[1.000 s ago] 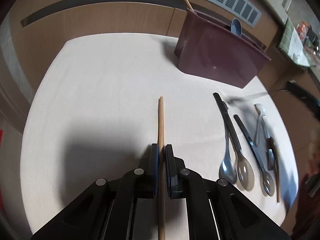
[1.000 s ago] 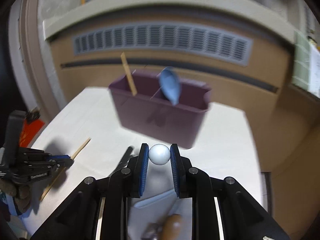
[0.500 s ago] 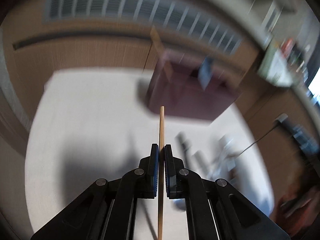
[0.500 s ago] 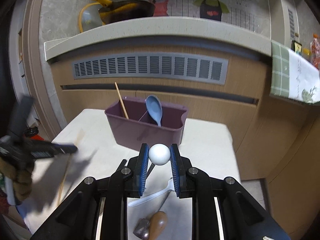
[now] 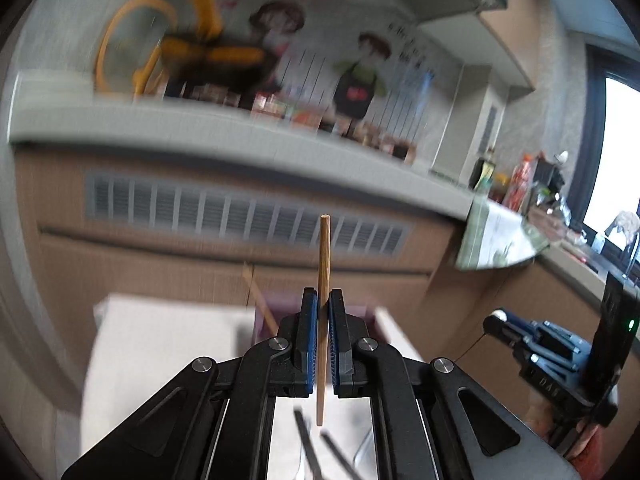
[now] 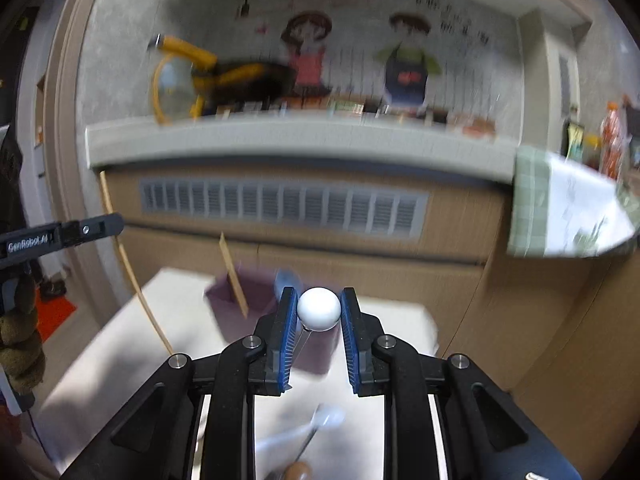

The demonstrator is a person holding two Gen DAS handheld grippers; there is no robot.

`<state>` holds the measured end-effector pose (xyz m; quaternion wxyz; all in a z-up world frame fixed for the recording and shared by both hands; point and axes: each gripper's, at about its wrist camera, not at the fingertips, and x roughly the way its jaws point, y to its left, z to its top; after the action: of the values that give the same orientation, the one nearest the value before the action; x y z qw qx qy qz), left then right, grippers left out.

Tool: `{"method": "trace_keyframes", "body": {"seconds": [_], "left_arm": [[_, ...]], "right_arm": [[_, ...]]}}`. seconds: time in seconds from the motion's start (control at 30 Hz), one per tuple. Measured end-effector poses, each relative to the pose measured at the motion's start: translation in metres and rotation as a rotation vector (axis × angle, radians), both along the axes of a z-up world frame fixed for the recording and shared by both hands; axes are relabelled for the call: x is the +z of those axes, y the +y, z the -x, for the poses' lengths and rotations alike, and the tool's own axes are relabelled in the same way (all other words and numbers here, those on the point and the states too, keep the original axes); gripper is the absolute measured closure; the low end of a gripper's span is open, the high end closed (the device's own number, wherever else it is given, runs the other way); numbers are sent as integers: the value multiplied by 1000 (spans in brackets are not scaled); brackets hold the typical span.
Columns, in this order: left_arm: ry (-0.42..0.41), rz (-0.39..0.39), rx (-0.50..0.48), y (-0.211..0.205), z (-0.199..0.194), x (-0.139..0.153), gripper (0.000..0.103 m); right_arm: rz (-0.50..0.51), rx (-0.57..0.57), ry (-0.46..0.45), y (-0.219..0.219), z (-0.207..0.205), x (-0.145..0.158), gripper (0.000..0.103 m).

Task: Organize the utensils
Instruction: 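Lower the chopstick and white-ball spoon into the caddy and open both tools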

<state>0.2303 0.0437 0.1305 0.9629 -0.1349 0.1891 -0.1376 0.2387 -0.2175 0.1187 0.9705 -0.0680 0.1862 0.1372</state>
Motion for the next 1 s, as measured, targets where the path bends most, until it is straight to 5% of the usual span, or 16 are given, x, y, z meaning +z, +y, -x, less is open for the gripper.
{"method": "trace_keyframes", "body": {"seconds": [0.17,0.37,0.63,0.8,1.0], "left_arm": [[-141,-23,28,-4,-11,51,98],[-216,14,42,-1,-29,58,98],[-160,29,56,-2,-79,11,98],[-43,47,13,-5,-116,-27,98],[104,96,-111,-13,-150,-75,87]], "right_arm": [[-27,2,-94,-2,-15,63,84],[-37,-27,-63,4,-48,63,84],[30,-30,11,26,-86,17,84],[51,-12,78,38,-114,-12,84],[-24,93,312,38,-155,-56,82]]}}
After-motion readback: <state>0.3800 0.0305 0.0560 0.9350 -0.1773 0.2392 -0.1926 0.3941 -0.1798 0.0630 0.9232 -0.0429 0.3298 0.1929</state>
